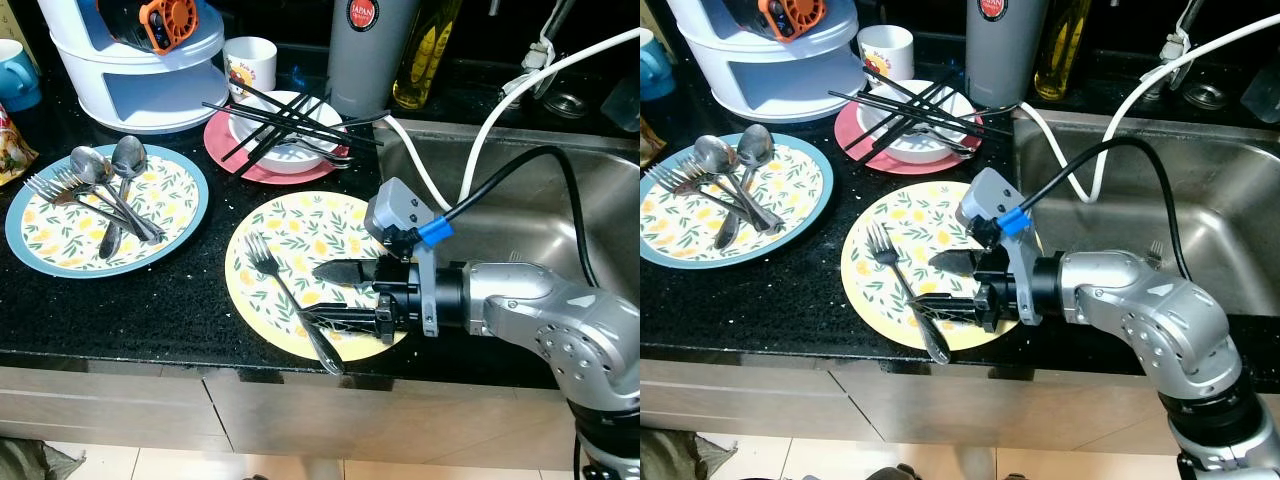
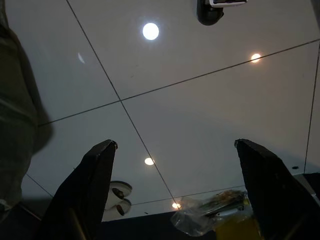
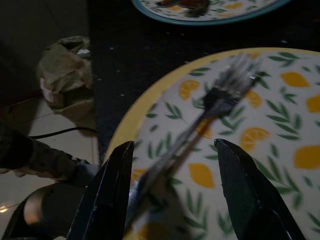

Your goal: Kitchen organization

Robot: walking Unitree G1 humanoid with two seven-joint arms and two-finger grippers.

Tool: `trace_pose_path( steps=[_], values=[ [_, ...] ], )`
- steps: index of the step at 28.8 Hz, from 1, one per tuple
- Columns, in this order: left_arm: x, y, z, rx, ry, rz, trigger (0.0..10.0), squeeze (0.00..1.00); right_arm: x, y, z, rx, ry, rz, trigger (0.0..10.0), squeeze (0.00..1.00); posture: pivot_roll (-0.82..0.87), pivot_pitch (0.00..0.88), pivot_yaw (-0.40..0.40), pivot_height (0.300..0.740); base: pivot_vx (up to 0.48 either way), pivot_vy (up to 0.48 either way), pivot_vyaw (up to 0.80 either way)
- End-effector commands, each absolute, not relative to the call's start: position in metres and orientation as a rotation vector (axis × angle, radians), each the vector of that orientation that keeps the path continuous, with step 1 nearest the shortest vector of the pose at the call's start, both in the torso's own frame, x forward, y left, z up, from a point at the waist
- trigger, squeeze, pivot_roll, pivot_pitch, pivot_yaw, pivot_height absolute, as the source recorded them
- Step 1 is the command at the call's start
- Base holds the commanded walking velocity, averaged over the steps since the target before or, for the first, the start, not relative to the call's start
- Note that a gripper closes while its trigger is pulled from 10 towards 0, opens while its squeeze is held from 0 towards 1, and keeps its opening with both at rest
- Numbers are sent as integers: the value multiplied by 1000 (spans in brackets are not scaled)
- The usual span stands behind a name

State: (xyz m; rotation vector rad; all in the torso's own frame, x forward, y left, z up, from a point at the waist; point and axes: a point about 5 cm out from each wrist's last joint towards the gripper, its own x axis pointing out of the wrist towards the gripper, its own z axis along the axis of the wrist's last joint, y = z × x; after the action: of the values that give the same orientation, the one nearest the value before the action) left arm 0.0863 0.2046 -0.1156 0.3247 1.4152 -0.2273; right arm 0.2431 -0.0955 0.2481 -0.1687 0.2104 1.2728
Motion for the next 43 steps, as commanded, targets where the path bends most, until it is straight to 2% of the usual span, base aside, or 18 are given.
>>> trace_pose_path(
  steps=[1,8,10,18,19,20,21,22,23,31,37,41,43],
  values=[
    [79,204,-117,315,1441,-230,10000,0,237,-90,249,-186,214,1304,10000,0,48,116,-69,740,0,0,0],
    [80,202,-117,309,1437,-228,10000,0,242,-82,230,-288,305,1212,10000,0,43,112,-75,740,0,0,0],
    [80,202,-117,308,1437,-231,10000,0,250,-81,224,-308,321,1131,10000,0,42,111,-78,740,0,0,0],
    [82,204,-117,312,1433,-227,10000,0,260,-77,220,-286,342,1038,10000,0,48,104,-82,740,0,0,0],
    [82,204,-117,312,1432,-226,10000,0,260,-78,217,-301,361,1025,2275,0,48,103,-82,740,0,0,0],
    [82,204,-117,312,1432,-226,10000,0,260,-78,217,-301,361,1025,2275,0,48,103,-82,740,0,0,0],
    [82,204,-117,313,1432,-226,10000,0,261,-79,216,-311,372,1016,1412,0,48,101,-84,740,0,0,0],
    [82,204,-117,313,1432,-226,10000,0,261,-79,216,-311,372,1016,1412,0,48,101,-84,740,0,0,0],
    [82,203,-117,312,1433,-227,10000,0,263,-82,211,-348,397,994,0,0,47,100,-86,740,0,0,0],
    [82,202,-117,309,1432,-230,10000,0,266,-88,208,-392,412,951,0,0,49,103,-86,740,0,0,0],
    [83,201,-117,302,1433,-230,10000,0,271,-89,216,-394,340,937,0,0,50,110,-81,740,0,0,0],
    [83,202,-117,301,1434,-229,10000,0,272,-87,226,-340,275,969,0,0,50,112,-78,740,0,0,0],
    [83,202,-116,302,1435,-229,10000,0,268,-87,240,-238,180,1041,0,0,49,112,-74,740,0,0,0]
  ],
)
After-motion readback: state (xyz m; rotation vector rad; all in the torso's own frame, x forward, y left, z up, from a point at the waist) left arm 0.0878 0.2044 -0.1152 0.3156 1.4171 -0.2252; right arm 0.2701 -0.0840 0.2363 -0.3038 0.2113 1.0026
